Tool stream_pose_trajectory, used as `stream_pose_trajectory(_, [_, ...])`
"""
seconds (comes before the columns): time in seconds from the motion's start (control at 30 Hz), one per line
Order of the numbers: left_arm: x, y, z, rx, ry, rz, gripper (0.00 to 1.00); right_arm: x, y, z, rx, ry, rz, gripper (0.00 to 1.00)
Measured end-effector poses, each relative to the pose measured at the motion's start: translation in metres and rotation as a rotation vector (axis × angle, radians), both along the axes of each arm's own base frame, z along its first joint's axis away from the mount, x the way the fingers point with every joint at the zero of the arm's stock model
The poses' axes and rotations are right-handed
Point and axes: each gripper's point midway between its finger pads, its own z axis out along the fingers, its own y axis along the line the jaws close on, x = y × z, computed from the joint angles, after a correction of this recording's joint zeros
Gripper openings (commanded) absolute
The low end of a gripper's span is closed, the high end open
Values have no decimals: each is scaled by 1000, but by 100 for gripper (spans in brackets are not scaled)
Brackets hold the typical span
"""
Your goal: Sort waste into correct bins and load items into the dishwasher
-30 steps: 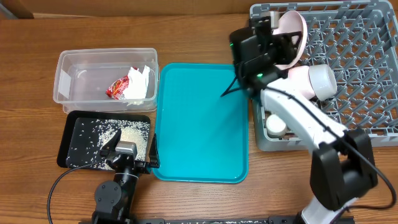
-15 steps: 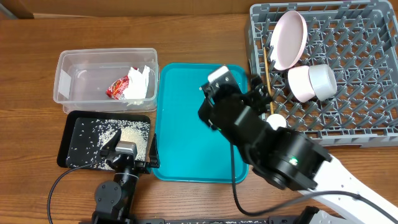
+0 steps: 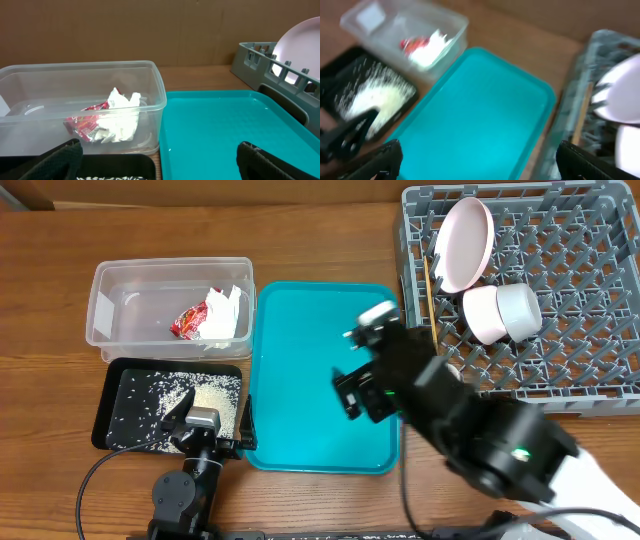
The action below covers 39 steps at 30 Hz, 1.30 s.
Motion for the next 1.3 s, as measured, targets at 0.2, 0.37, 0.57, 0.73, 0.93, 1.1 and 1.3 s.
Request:
stream_pose_trajectory(0.2, [0, 0, 0, 0, 0, 0, 100, 1, -76, 67, 163, -188, -181, 100])
stream_pose_trajectory(0.37, [0, 0, 0, 0, 0, 0, 100, 6, -112, 104, 254, -333, -225, 100])
stream_pose_trajectory(0.57, [0, 0, 0, 0, 0, 0, 100, 20, -140, 64, 266, -354, -236, 100])
stream_pose_trajectory(0.73, [0, 0, 0, 0, 1, 0, 100, 10, -143, -8, 253, -282, -223, 100])
stream_pose_trajectory(0.93, [0, 0, 0, 0, 0, 0, 100, -21, -145, -52, 281, -351, -193, 100])
stream_pose_trajectory(1.1, [0, 0, 0, 0, 0, 0, 100, -31, -150, -99, 285, -355, -206, 100])
stream_pose_trajectory(1.3, [0, 0, 0, 0, 0, 0, 100, -30, -162, -130, 293, -420, -255, 100])
